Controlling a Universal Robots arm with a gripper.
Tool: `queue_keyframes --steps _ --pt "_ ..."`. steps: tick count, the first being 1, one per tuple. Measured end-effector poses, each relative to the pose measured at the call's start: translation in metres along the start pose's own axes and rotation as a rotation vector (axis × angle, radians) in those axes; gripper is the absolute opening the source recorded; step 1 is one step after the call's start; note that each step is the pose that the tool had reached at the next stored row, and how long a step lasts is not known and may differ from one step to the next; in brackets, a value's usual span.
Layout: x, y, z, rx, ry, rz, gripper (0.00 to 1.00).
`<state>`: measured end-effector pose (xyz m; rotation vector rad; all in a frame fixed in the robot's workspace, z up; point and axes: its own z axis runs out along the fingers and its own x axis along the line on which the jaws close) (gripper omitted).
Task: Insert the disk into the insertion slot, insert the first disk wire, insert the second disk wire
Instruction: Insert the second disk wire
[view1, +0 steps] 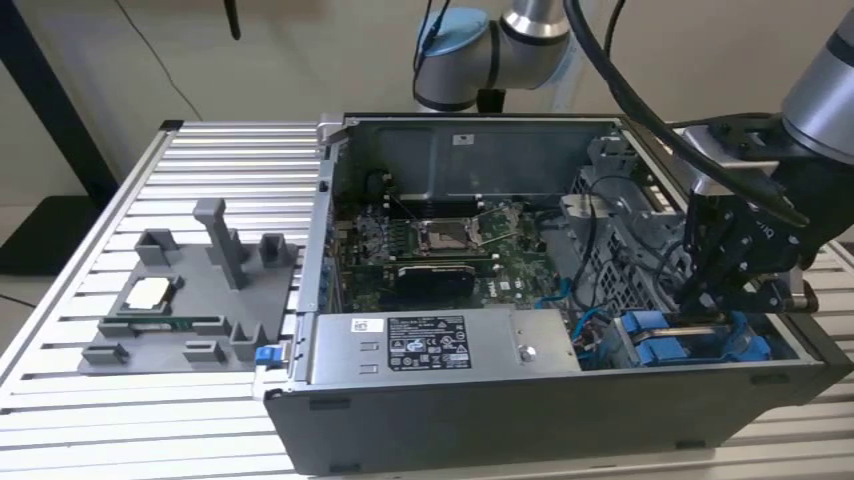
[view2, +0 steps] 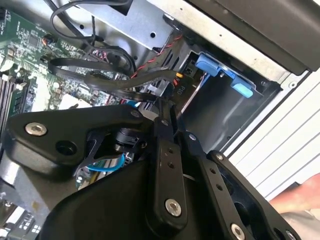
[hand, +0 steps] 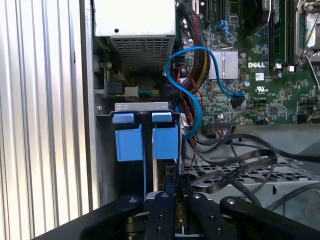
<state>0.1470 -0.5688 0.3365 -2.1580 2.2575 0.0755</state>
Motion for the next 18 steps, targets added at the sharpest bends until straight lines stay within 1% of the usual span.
queue_keyframes --steps 1,2,3,4,8,10,12,18 --pt "0.0000 0.0000 0.0009 0.0007 -0.0002 0.000 0.16" --pt "0.0000 -0.0002 0.0019 0.0011 -0.0026 0.000 0.17" --pt "0.0000 -0.0002 0.0017 0.0009 -0.0023 -0.001 0.17" --pt "-0.0001 -0.0001 0.0002 0.0005 -0.0031 0.000 0.24" --pt "-0.0009 0.0004 -0.0181 0.0005 -0.0020 0.000 0.24" --pt "-0.0011 0.0005 -0.0235 0.0005 -0.0021 0.000 0.24" --pt "-0.0012 0.0006 -0.0258 0.0005 -0.0019 0.000 0.24" --pt "-0.0013 0.0006 -0.0267 0.0005 -0.0019 0.000 0.24"
